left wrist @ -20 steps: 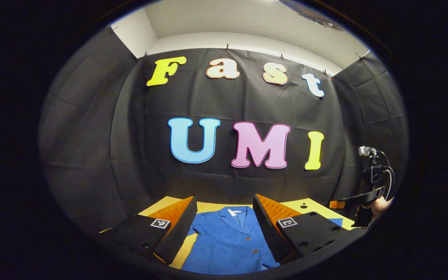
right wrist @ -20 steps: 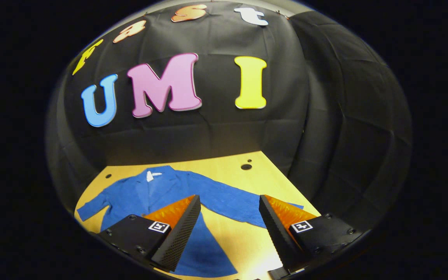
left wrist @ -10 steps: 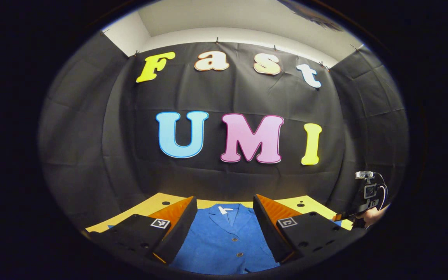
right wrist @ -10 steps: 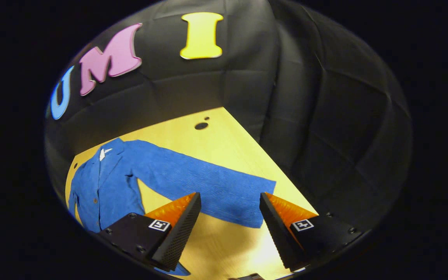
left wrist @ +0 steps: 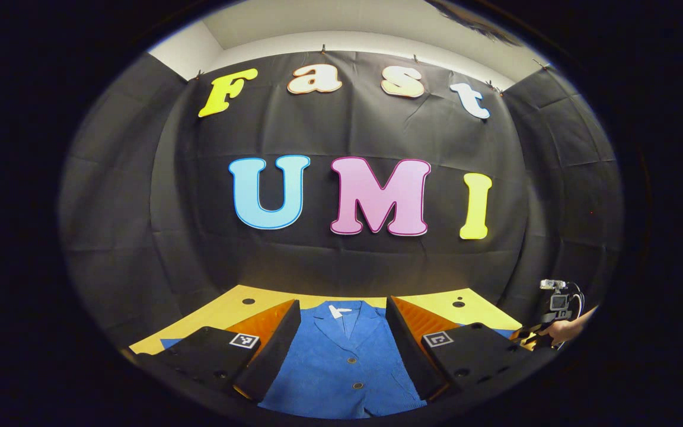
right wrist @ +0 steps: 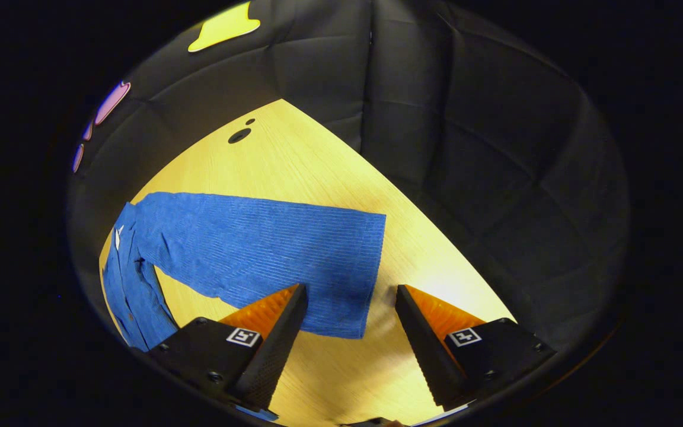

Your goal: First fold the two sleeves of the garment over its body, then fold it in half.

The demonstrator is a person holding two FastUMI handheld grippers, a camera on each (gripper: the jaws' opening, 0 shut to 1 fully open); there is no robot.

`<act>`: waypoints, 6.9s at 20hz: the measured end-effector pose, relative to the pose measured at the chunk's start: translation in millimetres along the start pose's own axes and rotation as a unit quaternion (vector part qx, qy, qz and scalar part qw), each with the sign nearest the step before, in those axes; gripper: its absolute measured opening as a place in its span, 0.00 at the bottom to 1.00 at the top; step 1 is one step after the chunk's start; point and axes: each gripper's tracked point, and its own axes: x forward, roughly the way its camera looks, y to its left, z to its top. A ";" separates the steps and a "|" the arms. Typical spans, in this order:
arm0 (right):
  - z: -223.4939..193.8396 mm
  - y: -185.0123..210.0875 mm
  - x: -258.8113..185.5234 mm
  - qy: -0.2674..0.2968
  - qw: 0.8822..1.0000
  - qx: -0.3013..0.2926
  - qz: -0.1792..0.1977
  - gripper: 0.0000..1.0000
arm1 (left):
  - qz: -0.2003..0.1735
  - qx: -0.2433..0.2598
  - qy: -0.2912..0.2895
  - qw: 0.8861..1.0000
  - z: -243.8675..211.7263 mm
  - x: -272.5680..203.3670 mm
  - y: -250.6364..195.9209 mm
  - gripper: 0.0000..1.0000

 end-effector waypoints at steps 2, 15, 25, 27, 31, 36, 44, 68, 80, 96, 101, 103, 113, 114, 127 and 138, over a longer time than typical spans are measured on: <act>0.1 -10.1 -1.2 0.009 0.999 -0.025 -0.022 0.80 | 0.003 -0.018 0.009 1.000 3.3 3.3 -1.7 0.82; 81.3 46.6 -20.2 -0.050 0.995 -0.026 0.080 0.05 | 0.041 -0.068 0.022 0.997 0.7 -7.1 26.9 0.82; 114.0 253.3 -91.1 -0.086 0.968 -0.112 0.209 0.05 | 0.080 -0.067 0.021 0.994 -0.5 -34.1 83.5 0.82; 92.9 308.5 -112.7 -0.080 0.952 -0.129 0.264 0.04 | 0.092 -0.074 0.022 0.993 -4.3 -42.4 101.6 0.82; 34.8 411.6 -149.8 -0.055 0.917 -0.164 0.359 0.05 | 0.120 -0.093 0.033 0.988 -22.2 -64.1 139.5 0.82; -51.4 513.9 -167.8 -0.007 0.888 -0.188 0.420 0.04 | 0.157 -0.118 0.059 0.979 -51.6 -88.5 182.9 0.81; -138.6 577.4 -151.8 0.060 0.885 -0.140 0.439 0.08 | 0.169 -0.136 0.079 0.973 -77.9 -90.2 217.0 0.82; -146.6 281.4 -340.8 -0.170 0.908 -0.227 0.309 0.97 | 0.256 -0.150 0.365 0.882 -292.1 42.9 420.2 0.84; -154.2 225.0 -379.7 -0.212 0.916 -0.223 0.257 0.98 | 0.188 -0.151 0.446 0.862 -308.9 82.3 418.9 0.65; -123.1 181.6 -325.8 -0.192 0.931 -0.203 0.234 0.98 | 0.095 -0.211 0.303 0.924 -193.9 135.3 331.8 0.00; -106.5 168.6 -300.2 -0.177 0.937 -0.181 0.243 0.98 | -0.033 -0.197 0.260 0.945 -115.9 184.4 178.2 0.00; -99.2 160.9 -288.0 -0.170 0.939 -0.176 0.243 0.98 | -0.077 -0.190 0.256 0.945 -102.9 202.5 107.9 0.00; -75.0 113.9 -240.5 -0.133 0.949 -0.158 0.239 0.98 | -0.202 -0.178 0.286 0.920 -110.6 263.0 -154.9 0.48; -76.2 114.1 -235.9 -0.128 0.949 -0.160 0.240 0.98 | -0.212 -0.172 0.285 0.919 -111.5 259.5 -163.5 0.68; -159.3 120.4 -171.9 0.002 0.963 -0.169 0.211 0.99 | -0.092 -0.024 0.320 0.943 -203.5 43.0 53.8 0.85; -216.6 117.2 -127.1 0.051 0.968 -0.209 0.130 0.99 | 0.004 -0.014 0.492 0.870 -321.6 -45.4 160.1 0.85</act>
